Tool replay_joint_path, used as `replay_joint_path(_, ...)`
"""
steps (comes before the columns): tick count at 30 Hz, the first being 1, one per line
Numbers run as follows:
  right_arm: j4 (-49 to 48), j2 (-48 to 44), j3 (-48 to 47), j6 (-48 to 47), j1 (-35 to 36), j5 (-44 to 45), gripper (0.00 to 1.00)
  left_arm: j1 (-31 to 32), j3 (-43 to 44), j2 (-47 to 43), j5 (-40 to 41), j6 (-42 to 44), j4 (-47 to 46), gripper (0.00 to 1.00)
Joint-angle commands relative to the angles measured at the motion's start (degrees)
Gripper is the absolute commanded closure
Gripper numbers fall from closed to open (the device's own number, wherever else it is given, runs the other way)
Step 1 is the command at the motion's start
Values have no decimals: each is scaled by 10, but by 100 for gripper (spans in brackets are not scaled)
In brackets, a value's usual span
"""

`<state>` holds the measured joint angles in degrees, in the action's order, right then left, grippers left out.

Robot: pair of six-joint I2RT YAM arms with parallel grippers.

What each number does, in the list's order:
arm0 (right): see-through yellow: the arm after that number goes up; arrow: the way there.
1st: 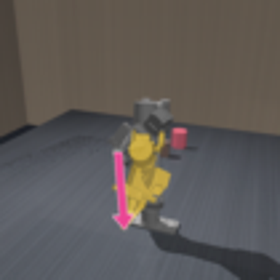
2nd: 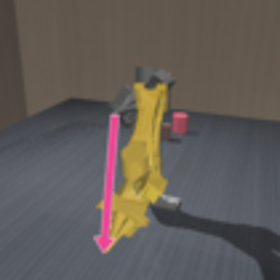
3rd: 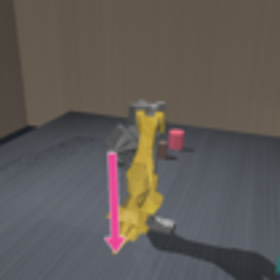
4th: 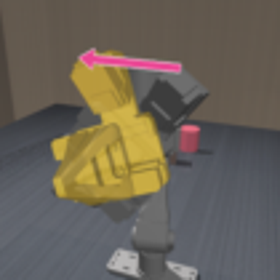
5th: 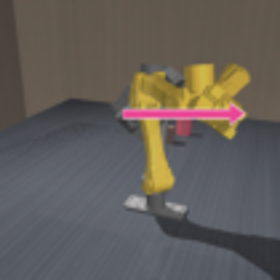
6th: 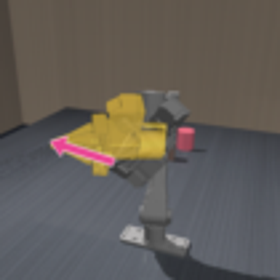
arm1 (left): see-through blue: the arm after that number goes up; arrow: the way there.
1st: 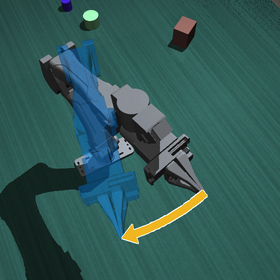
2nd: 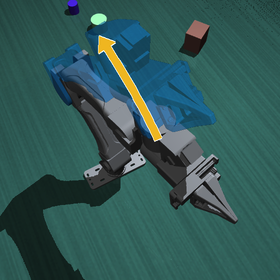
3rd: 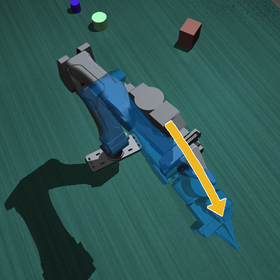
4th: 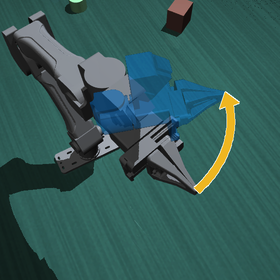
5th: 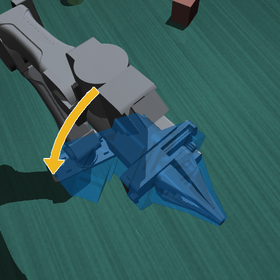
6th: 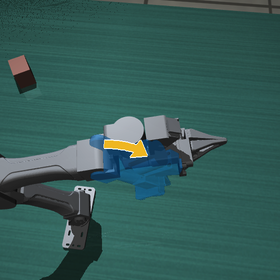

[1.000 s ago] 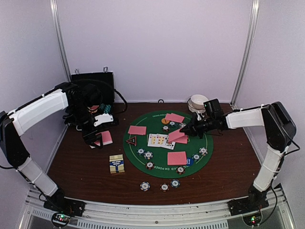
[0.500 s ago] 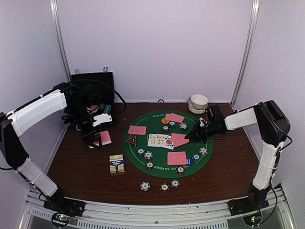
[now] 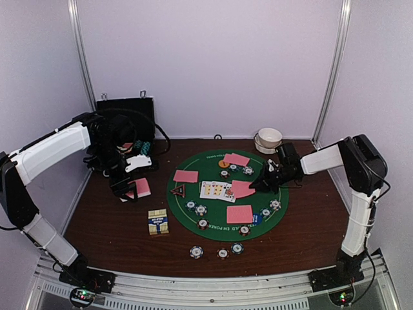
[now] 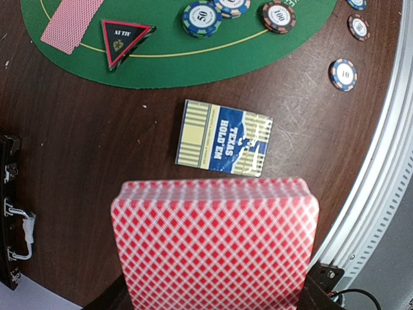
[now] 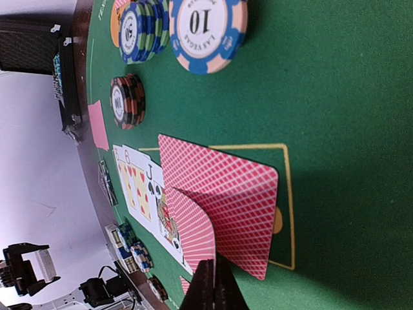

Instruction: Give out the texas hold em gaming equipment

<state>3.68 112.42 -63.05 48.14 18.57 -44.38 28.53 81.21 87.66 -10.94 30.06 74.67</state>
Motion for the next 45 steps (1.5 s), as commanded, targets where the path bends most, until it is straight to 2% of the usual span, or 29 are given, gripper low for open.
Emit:
replay_joint_path(1,54,9,-35,-46,3,34,100,-4,2,-13,-13,7,-13,100)
replay_joint_path(8,147,13,-89,-106,18,95,100,-4,0,-16,-13,7,-14,100)
replay_joint_path(18,227,26,-127,-156,46,163,95,-5,-10,-21,-14,8,-15,100)
replay_joint_path(25,276,20,-150,-186,55,223,75,-6,-14,-22,-15,9,-16,100)
replay_joint_path(33,311,12,-177,-207,59,252,54,-10,-20,-23,-20,9,-18,100)
replay_joint_path(45,357,-21,-221,-228,62,281,31,-45,-83,-41,-7,23,-50,100)
